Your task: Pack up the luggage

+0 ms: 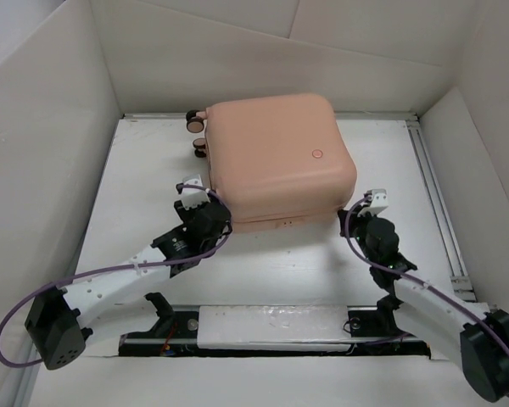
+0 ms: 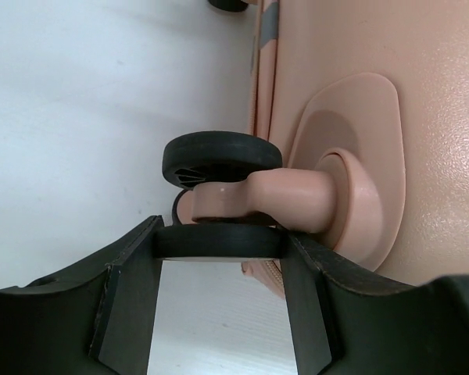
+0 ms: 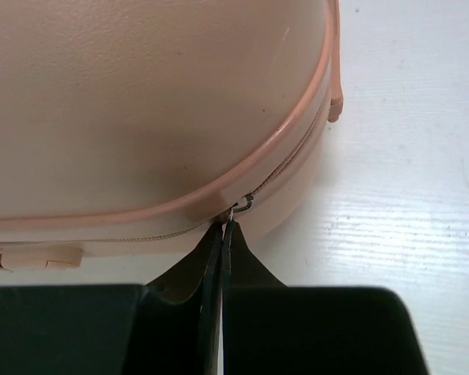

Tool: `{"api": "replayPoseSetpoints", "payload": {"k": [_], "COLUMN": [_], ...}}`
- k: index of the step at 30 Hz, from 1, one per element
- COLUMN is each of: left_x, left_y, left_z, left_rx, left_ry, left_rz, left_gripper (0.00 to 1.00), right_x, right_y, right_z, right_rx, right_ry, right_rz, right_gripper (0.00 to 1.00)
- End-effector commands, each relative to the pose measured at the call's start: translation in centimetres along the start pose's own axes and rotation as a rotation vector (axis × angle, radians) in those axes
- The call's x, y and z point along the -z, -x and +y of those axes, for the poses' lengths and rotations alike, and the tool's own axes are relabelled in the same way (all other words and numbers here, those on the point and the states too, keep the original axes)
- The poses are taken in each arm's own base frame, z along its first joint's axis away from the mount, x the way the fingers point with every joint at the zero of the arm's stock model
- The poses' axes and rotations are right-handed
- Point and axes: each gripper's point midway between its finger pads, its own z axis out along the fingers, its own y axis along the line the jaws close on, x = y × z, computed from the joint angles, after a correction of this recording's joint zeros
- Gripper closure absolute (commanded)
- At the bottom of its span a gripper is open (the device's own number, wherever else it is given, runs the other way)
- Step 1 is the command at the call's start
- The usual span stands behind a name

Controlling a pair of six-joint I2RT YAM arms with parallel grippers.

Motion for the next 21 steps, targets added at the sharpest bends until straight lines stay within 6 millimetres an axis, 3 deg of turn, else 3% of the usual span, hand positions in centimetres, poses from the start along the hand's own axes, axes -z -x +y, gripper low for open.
{"api": "replayPoseSetpoints", "payload": {"k": [1, 4, 7, 10, 11, 13, 15, 16, 17, 19, 20, 21], "left_x": [2.4, 2.5, 2.7, 2.7, 2.7, 2.4, 2.2, 2.2, 2.2, 2.6, 2.8, 2.7], "left_y": [2.8, 2.6, 3.0, 3.0, 3.2, 3.0, 3.6, 4.1, 4.8, 6.6, 7.3, 8.1], "left_z": [-9.3, -9.8, -10.3, -10.3, -10.4, -9.7, -8.6, -8.1, -7.2, -6.4, -6.0, -5.8], "left_rx": [0.253, 0.249, 0.266, 0.266, 0.265, 0.251, 0.237, 0.244, 0.244, 0.241, 0.249, 0.236], "left_ry": [-0.362, -0.381, -0.403, -0.404, -0.403, -0.368, -0.315, -0.299, -0.276, -0.254, -0.255, -0.248], "left_rz": [0.021, 0.037, 0.031, 0.031, 0.032, 0.027, -0.005, -0.022, -0.045, -0.08, -0.096, -0.113], "left_gripper": [1.0, 1.0, 1.0, 1.0, 1.0, 1.0, 1.0, 1.0, 1.0, 1.0, 1.0, 1.0], "right_x": [3.3, 4.4, 5.1, 6.6, 6.4, 5.2, 4.8, 3.9, 3.6, 2.7, 3.6, 4.0], "right_y": [-2.3, -4.1, -2.8, -3.0, -3.3, -2.9, -1.8, -0.3, 1.6, 2.7, 2.9, 2.5], "right_z": [10.2, 11.5, 13.6, 16.7, 16.2, 13.2, 10.9, 9.7, 9.6, 9.0, 11.4, 12.4], "right_rx": [-0.052, -0.014, -0.001, 0.068, 0.084, 0.122, 0.146, 0.125, 0.121, 0.106, 0.104, 0.093], "right_ry": [0.38, 0.373, 0.456, 0.588, 0.539, 0.356, 0.301, 0.306, 0.328, 0.376, 0.509, 0.552], "right_rz": [0.093, 0.133, 0.124, 0.161, 0.185, 0.164, 0.144, 0.128, 0.099, 0.122, 0.149, 0.166], "right_gripper": [1.0, 1.0, 1.0, 1.0, 1.0, 1.0, 1.0, 1.0, 1.0, 1.0, 1.0, 1.0]}}
